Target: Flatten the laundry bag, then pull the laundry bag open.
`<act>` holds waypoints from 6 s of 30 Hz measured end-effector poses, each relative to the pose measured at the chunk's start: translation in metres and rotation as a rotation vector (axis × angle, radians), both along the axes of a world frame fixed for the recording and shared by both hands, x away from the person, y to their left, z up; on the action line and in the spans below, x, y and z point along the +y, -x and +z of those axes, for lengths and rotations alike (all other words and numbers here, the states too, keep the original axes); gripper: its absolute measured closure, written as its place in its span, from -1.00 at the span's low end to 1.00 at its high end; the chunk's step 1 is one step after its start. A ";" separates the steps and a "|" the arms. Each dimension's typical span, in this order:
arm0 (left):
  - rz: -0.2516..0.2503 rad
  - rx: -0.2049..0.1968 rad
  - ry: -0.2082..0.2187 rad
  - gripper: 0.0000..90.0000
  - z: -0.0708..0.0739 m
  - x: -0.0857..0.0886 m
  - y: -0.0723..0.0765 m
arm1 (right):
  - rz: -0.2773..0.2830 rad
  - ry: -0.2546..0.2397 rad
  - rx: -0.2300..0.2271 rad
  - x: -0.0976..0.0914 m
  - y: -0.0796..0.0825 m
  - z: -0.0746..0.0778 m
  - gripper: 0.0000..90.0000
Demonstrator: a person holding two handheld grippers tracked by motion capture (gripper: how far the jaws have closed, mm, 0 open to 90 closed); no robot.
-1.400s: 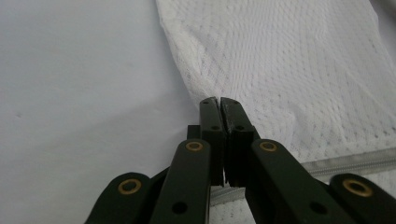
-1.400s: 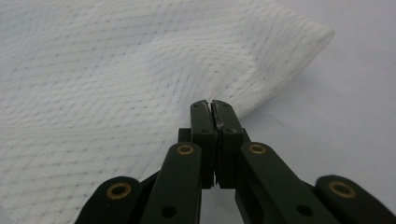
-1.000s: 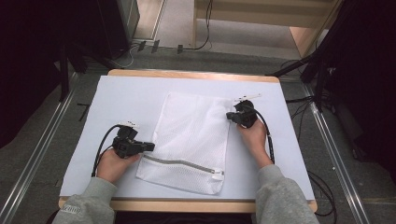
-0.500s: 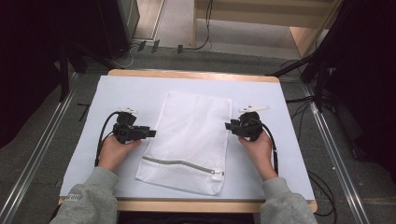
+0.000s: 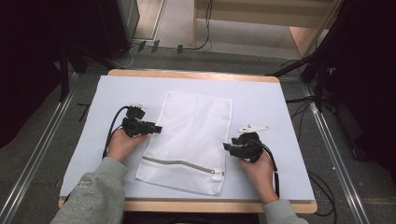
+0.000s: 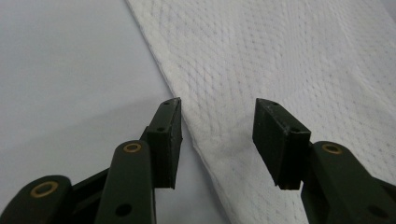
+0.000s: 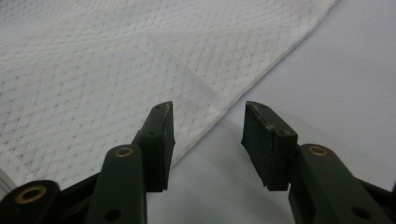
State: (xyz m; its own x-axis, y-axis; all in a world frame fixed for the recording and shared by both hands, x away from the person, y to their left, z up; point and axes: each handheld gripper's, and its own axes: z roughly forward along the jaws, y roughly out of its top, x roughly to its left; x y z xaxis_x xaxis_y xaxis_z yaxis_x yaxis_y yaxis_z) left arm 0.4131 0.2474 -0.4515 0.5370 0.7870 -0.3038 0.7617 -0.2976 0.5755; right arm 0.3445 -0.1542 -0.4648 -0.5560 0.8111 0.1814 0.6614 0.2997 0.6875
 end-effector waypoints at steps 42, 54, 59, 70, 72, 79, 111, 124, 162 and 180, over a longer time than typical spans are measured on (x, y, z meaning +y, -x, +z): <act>0.110 0.011 0.052 1.00 -0.004 0.029 -0.004 | 0.076 0.057 -0.003 0.028 -0.067 -0.005 1.00; 0.104 0.002 0.031 0.91 -0.004 0.027 -0.010 | 0.057 0.035 0.001 0.026 -0.064 -0.006 0.90; 0.098 -0.016 0.046 0.72 0.001 0.028 -0.008 | 0.050 0.008 0.000 0.021 -0.063 -0.002 0.68; 0.052 -0.022 0.053 0.25 0.010 0.022 0.000 | 0.061 -0.011 -0.004 0.017 -0.055 0.007 0.32; 0.037 -0.029 0.059 0.18 0.013 0.020 0.003 | 0.057 -0.015 0.001 0.016 -0.053 0.009 0.25; -0.016 -0.046 0.047 0.01 0.023 0.013 0.019 | 0.067 -0.056 -0.007 0.010 -0.040 0.018 0.11; -0.221 -0.079 0.102 0.78 0.033 -0.056 0.072 | 0.176 -0.046 0.074 0.014 0.009 0.013 0.93; -0.321 -0.060 0.067 1.00 0.016 -0.090 0.069 | 0.177 -0.034 0.085 0.016 0.009 0.007 1.00; -0.379 0.012 0.040 0.86 -0.011 -0.110 0.064 | 0.244 -0.042 0.114 0.036 0.022 -0.002 1.00; -0.420 -0.011 0.078 0.69 0.005 -0.146 0.066 | 0.214 0.019 0.077 0.025 0.024 -0.001 1.00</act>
